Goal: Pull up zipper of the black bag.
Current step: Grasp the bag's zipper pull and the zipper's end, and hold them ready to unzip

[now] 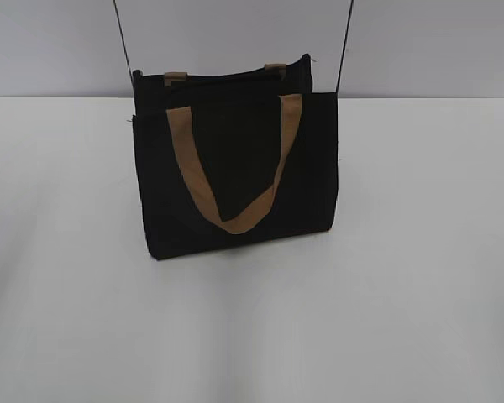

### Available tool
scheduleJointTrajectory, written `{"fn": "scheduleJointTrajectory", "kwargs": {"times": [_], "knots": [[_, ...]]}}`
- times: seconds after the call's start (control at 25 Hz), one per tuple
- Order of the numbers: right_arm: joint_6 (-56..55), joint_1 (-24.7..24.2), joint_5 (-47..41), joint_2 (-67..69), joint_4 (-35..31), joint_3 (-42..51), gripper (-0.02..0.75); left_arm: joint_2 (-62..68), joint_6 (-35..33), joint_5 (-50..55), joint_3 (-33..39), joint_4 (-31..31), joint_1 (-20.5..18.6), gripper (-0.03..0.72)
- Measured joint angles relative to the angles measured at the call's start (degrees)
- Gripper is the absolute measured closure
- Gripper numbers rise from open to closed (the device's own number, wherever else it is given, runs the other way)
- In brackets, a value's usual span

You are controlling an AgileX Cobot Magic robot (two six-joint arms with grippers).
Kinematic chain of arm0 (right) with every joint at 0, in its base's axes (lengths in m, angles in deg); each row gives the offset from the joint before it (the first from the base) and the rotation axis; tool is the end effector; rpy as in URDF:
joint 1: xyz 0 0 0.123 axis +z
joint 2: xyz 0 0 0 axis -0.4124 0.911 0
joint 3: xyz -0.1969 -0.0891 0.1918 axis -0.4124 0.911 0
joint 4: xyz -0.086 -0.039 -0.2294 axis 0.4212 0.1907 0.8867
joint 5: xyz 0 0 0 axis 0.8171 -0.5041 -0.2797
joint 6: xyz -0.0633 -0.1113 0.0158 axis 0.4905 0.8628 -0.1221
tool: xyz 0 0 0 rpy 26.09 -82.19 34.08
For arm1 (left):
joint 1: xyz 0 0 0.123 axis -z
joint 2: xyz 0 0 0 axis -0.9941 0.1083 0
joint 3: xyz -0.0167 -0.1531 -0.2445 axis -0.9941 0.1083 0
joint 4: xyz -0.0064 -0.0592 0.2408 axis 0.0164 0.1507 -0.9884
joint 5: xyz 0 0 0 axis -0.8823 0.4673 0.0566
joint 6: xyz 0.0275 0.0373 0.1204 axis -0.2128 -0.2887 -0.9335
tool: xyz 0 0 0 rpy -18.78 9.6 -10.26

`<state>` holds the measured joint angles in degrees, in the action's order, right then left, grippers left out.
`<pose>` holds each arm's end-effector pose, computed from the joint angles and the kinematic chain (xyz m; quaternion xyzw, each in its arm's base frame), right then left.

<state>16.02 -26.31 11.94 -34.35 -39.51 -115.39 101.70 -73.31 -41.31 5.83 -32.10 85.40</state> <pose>0.0216 0.0038 0.2443 -0.0096 0.8685 -0.0020 0.4956 0.1678 -0.0097 0.3153 0.0945 0.6790 0.0522 0.7261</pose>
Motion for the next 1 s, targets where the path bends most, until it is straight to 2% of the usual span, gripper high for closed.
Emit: {"fn": "scheduleJointTrajectory", "kwargs": {"times": [0.24, 0.36, 0.44, 0.56, 0.76, 1.0], "knots": [[0.0, 0.0, 0.0, 0.0, 0.0, 0.0, 0.234, 18.1, 1.6, -11.3, 1.0, -4.6, 3.9, 0.142], [0.0, 0.0, 0.0, 0.0, 0.0, 0.0, 0.234, 25.8, 6.9, -18.9, 1.0, -9.0, 4.4, 0.142], [0.0, 0.0, 0.0, 0.0, 0.0, 0.0, 0.234, 31.6, 12.4, -25.0, 1.0, -13.2, 3.6, 0.142], [0.0, 0.0, 0.0, 0.0, 0.0, 0.0, 0.234, 40.0, 19.7, -33.4, 1.0, -18.9, 0.3, 0.142], [0.0, 0.0, 0.0, 0.0, 0.0, 0.0, 0.234, 52.6, 23.6, -43.4, 0.4, -26.7, -3.8, 0.142], [0.0, 0.0, 0.0, 0.0, 0.0, 0.0, 0.234, 66.0, 30.9, -48.4, -8.3, -43.3, -6.8, 0.207]]}}
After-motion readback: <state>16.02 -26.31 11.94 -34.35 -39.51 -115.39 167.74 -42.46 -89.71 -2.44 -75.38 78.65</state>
